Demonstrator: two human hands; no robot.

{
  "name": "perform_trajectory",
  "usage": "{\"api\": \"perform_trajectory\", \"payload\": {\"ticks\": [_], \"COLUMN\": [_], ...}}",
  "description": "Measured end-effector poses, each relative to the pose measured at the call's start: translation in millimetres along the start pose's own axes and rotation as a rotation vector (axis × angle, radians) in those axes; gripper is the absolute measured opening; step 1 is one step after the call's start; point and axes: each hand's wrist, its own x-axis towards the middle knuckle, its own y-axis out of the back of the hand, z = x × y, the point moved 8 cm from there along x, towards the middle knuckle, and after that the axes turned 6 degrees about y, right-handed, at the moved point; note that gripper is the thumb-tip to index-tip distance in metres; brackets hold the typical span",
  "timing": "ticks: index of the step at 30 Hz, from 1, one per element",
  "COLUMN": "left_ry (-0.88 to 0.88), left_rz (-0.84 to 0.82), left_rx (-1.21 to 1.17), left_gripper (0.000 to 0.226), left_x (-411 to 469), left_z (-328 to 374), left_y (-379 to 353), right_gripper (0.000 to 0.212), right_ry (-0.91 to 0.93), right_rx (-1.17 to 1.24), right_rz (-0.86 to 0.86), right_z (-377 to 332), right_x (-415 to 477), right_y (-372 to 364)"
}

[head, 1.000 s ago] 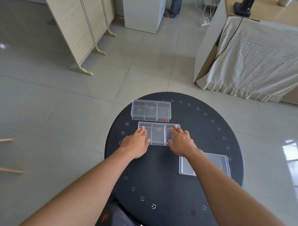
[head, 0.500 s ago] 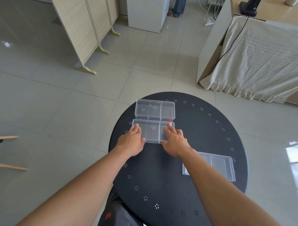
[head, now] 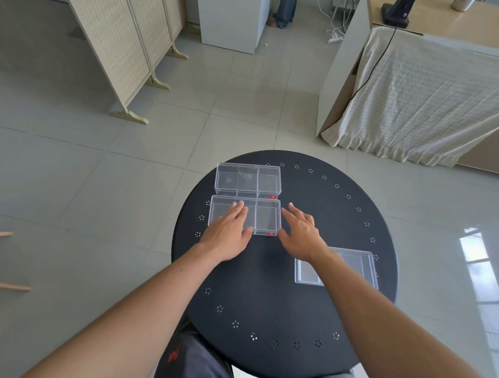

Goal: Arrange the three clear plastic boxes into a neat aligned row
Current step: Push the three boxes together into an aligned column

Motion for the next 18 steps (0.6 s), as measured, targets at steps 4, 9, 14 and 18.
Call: {"api": "perform_trajectory", "payload": {"ticks": [4, 9, 14, 18], "left_ry": [-0.146, -0.283, -0.358, -0.380], "left_rz": [0.003, -0.043, -0.145, -0.253], "left_rx": [-0.026, 0.009, 0.070, 0.104], "left_gripper": [0.064, 0.063, 0.064, 0.070], "left_x": [-2.4, -13.8, -27.9, -37.6], "left_z": [46.1, 98.7, 135.0, 155.4], "left_y": [-14.9, -45.2, -79.5, -105.2], "right_gripper": [0.068, 0.069, 0.070, 0.067], "right_ry": [-0.094, -0.210, -0.319, -0.374], "right_rx": [-0.014, -0.004, 0.009, 0.023], "right_rz": [0.034, 0.064, 0.060, 0.050], "right_z": [41.6, 98.1, 130.6, 145.3], "right_x": [-24.0, -60.3, -101.5, -122.9], "right_y": [14.5, 21.2, 20.4, 14.0]}}
